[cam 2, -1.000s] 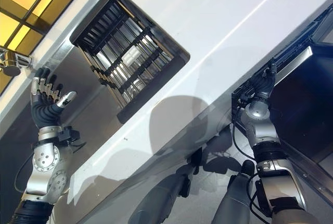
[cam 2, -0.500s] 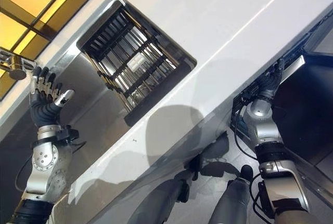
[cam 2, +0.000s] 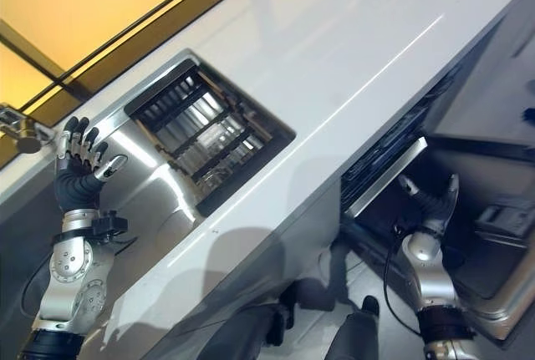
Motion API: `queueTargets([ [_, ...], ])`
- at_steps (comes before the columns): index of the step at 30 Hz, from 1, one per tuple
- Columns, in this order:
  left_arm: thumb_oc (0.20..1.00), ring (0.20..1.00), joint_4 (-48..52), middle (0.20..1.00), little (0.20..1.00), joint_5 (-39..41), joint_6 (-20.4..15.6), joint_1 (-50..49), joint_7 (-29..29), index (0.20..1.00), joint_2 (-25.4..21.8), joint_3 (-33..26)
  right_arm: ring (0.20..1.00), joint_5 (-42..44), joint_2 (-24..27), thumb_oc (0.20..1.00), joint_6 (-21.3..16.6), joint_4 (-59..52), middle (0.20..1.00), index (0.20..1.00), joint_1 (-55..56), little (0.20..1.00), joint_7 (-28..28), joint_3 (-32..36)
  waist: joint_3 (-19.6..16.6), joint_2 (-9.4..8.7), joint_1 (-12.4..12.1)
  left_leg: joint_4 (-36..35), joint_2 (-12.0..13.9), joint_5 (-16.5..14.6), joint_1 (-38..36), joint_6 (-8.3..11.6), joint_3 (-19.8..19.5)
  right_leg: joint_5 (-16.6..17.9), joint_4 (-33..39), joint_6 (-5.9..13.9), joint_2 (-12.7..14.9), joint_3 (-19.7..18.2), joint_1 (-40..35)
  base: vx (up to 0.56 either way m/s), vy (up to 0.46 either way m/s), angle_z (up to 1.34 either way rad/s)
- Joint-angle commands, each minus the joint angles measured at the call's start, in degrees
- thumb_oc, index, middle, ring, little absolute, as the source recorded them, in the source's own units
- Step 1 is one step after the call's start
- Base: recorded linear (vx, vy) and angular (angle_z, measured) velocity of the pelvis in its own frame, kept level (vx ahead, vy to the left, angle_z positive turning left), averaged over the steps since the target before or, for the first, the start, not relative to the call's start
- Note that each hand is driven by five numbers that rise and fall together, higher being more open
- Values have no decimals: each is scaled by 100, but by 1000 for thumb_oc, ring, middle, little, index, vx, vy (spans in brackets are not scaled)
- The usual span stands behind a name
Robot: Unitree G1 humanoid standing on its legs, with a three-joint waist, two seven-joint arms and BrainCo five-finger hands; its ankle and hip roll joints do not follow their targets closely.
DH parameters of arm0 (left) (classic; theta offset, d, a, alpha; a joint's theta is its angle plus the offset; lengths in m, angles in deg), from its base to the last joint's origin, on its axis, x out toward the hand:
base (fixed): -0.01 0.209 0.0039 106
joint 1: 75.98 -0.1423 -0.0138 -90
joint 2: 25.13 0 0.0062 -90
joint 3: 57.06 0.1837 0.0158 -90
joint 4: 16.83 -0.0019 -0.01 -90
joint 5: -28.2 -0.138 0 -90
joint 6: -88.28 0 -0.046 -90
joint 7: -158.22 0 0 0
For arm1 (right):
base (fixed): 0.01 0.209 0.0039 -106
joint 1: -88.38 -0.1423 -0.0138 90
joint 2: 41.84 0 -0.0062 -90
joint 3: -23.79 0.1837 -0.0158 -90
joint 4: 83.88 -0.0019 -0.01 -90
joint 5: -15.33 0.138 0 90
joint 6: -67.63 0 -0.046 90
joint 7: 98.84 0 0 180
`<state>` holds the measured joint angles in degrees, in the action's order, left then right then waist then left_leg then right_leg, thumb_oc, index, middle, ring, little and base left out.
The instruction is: Pick up plates and place into dishwasher.
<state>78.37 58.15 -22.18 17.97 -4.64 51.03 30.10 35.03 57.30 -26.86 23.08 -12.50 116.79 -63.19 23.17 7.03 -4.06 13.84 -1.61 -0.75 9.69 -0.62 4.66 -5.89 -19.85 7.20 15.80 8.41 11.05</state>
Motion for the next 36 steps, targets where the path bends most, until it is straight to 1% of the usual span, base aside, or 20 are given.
queueTargets([
  [1,1000,1000,-58,1000,1000,-329,-237,45,-109,1000,-168,-366,1000,-125,89,1000,-388,-279,1000,1000,-10,1000,220,60,-567,-22,-218,-379,-229,31,-34,-270,-176,483,-1296,-352,186,69,-126,-245,-242,-64],
  [4,1000,1000,-149,1000,1000,-308,-264,65,-202,1000,-174,-418,1000,-268,-46,1000,-291,-298,1000,1000,-43,1000,542,-35,-715,-112,-425,-376,-102,140,192,-197,-74,365,-852,-302,257,294,-771,-284,-269,-47],
  [6,1000,1000,-168,1000,1000,-265,-296,7,-253,1000,-134,-477,1000,-254,-188,1000,-207,-356,1000,1000,-14,1000,687,-89,-807,-189,-571,-359,92,262,365,24,39,52,205,-273,196,618,-1345,-271,-330,-47],
  [8,1000,1000,-191,1000,1000,-142,-303,-45,-381,1000,-90,-504,1000,-193,-282,1000,-120,-398,1000,1000,77,1000,734,-143,-838,-175,-598,-313,276,435,549,269,-18,-159,674,-262,20,632,-1638,-255,-255,-76],
  [11,1000,1000,-187,1000,1000,-137,-299,-196,-473,1000,119,-447,1000,-334,-317,1000,141,-552,1000,1000,242,1000,724,-357,-838,-54,-500,-455,515,697,547,443,5,-330,631,-315,-105,662,-1664,-249,-51,-35],
  [14,1000,1000,-247,1000,1000,-97,-413,-447,-395,1000,426,-407,1000,-457,-437,1000,153,-358,1000,1000,512,1000,788,-463,-877,86,-360,-579,665,801,376,526,131,-405,535,-441,-137,621,-1635,-120,78,-23],
  [16,1000,1000,-227,1000,1000,-160,-375,-649,-376,1000,610,-423,1000,-524,-469,1000,301,-230,1000,1000,623,1000,811,-475,-919,154,-320,-562,719,810,294,570,66,-445,432,-501,-141,538,-1590,17,128,-18],
  [17,1000,1000,-205,1000,1000,-219,-354,-813,-355,1000,713,-431,1000,-521,-465,1000,406,-153,1000,1000,664,1000,810,-483,-925,199,-312,-518,738,832,229,602,-122,-468,343,-519,-124,420,-1550,134,243,-31],
  [18,1000,1000,-186,1000,1000,-230,-340,-1019,-320,1000,803,-470,1000,-612,-472,1000,545,-58,1000,1000,695,1000,789,-483,-915,220,-314,-479,726,838,102,623,-481,-533,189,-518,-68,238,-1485,127,293,-43],
  [20,1000,1000,-178,1000,1000,-221,-317,-1349,-309,1000,964,-610,1000,-654,-449,1000,660,106,1000,1000,738,1000,748,-500,-964,323,-311,-493,799,777,-125,598,-954,-572,-27,-515,-37,-89,-1274,173,327,-62],
  [22,1000,1000,-137,1000,1000,-214,-245,-1525,-295,1000,1077,-687,1000,-854,-447,1000,687,173,1000,1000,822,1000,998,-521,-983,443,-251,-526,853,678,-292,583,-961,-680,-320,-489,10,-323,-1036,143,332,-79],
  [23,1000,1000,-142,1000,1000,-156,-157,-1546,-304,1000,1087,-694,1000,-1021,-426,1000,625,175,1000,1000,929,1000,1345,-505,-970,578,-155,-524,837,558,-338,575,-794,-767,-649,-440,84,-337,-804,74,304,-44],
  [24,1000,1000,-181,1000,1000,-131,-144,-1541,-305,1000,1098,-666,1000,-1078,-407,1000,573,174,1000,1000,998,1000,1531,-482,-960,623,-123,-437,790,536,-288,605,-760,-802,-823,-420,116,-405,-657,66,381,-22],
  [25,1000,1000,-235,1000,1000,-114,-132,-1529,-323,1000,1145,-614,1000,-1210,-377,1000,484,174,1000,1000,1080,1000,1808,-413,-908,706,-50,-259,674,466,-179,648,-772,-812,-1022,-373,170,-508,-455,-4,344,-33],
  [27,1000,1000,-331,1000,1000,73,-189,-1387,-242,1000,1147,-471,1000,-1327,-266,1000,382,180,1000,1000,1038,1000,2083,-344,-740,848,83,-103,495,374,32,638,-684,-827,-1384,-301,306,-663,76,-140,361,-51],
  [30,1000,1000,-470,1000,1000,261,-309,-1156,-174,1000,1130,-313,1000,-1336,-240,1000,238,326,1000,1000,990,1000,2323,-314,-478,971,222,-132,249,343,106,604,-578,-627,-1345,-181,455,-821,381,-58,214,-31],
  [31,1000,1000,-484,1000,1000,278,-329,-1135,-168,1000,1135,-302,1000,-1319,-236,1000,203,345,1000,1000,983,1000,2331,-309,-447,979,228,-129,230,339,112,596,-563,-608,-1340,-170,468,-847,412,-67,202,-28],
  [32,1000,1000,-564,1000,1000,369,-495,-998,-126,1000,1173,-196,1000,-1286,-220,1000,47,496,1000,1000,908,1000,2430,-271,-251,1059,322,-123,143,323,174,560,-498,-467,-1279,-122,546,-928,607,-115,187,-38],
  [33,1000,1000,-582,1000,1000,393,-562,-915,-87,1000,1171,-143,1000,-1244,-199,1000,-36,577,1000,1000,847,1000,2476,-269,-172,1086,360,-123,104,307,216,543,-437,-395,-1222,-107,570,-967,709,-147,212,-68],
  [36,1000,1000,-581,1000,1000,449,-687,-670,0,1000,1151,38,1000,-599,-188,1000,-294,988,1000,1000,655,1000,2521,-225,43,1176,443,-130,-6,262,350,491,-257,-166,-949,-75,639,-1018,905,-71,117,-64],
])
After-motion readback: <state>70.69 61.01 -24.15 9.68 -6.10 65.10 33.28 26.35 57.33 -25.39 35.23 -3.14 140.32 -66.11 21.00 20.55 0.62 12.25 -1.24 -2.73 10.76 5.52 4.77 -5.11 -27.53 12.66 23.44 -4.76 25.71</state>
